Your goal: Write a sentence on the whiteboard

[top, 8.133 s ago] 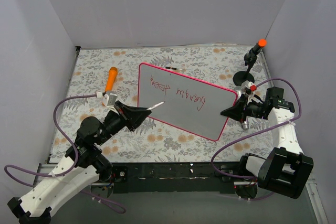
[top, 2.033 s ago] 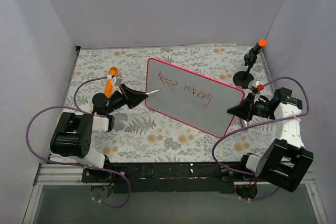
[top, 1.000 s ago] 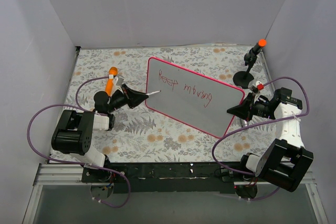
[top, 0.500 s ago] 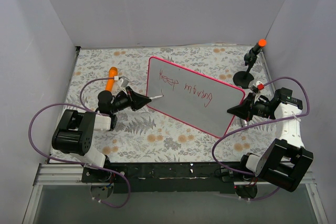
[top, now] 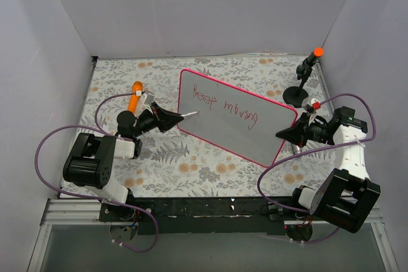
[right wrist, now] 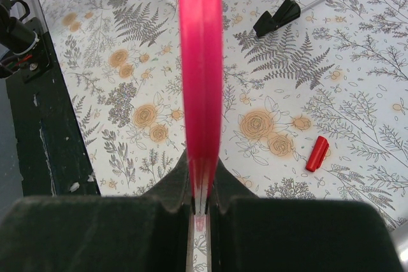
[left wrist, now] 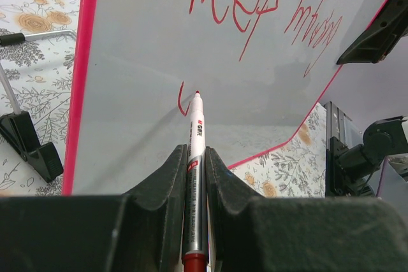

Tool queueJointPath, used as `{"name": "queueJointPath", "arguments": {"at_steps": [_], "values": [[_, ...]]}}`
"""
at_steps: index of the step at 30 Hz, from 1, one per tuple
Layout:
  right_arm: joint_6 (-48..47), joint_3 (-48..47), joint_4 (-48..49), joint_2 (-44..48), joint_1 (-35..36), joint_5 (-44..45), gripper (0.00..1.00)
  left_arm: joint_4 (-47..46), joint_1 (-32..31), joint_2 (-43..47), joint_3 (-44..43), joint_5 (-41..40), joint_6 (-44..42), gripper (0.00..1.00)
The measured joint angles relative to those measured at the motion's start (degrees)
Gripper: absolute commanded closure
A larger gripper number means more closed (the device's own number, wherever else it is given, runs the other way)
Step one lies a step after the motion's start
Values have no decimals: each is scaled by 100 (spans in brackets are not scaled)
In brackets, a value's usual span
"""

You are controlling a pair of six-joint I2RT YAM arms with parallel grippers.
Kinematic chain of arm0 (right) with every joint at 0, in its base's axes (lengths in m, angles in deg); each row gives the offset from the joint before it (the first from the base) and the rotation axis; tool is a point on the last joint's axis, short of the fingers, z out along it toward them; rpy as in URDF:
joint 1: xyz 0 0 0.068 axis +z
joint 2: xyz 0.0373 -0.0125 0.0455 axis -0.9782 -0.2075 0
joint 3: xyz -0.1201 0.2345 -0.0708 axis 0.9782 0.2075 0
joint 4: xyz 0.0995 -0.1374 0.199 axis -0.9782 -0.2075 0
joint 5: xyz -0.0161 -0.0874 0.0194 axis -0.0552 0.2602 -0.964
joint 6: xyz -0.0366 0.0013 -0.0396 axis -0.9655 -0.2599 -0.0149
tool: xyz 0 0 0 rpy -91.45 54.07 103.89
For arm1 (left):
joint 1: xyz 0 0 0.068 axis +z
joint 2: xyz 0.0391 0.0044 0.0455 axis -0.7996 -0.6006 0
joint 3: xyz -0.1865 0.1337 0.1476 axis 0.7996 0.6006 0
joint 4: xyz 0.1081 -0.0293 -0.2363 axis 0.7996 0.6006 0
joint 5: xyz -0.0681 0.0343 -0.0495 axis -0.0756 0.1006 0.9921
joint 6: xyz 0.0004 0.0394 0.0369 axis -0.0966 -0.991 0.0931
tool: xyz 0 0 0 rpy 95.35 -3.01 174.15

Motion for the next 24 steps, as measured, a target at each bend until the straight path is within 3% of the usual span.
{"name": "queueJointPath", "arguments": {"at_steps": [24], "values": [[-33, 0, -2, 0, 0, 0, 99, -50, -28, -175, -81, 22, 105, 100]]}}
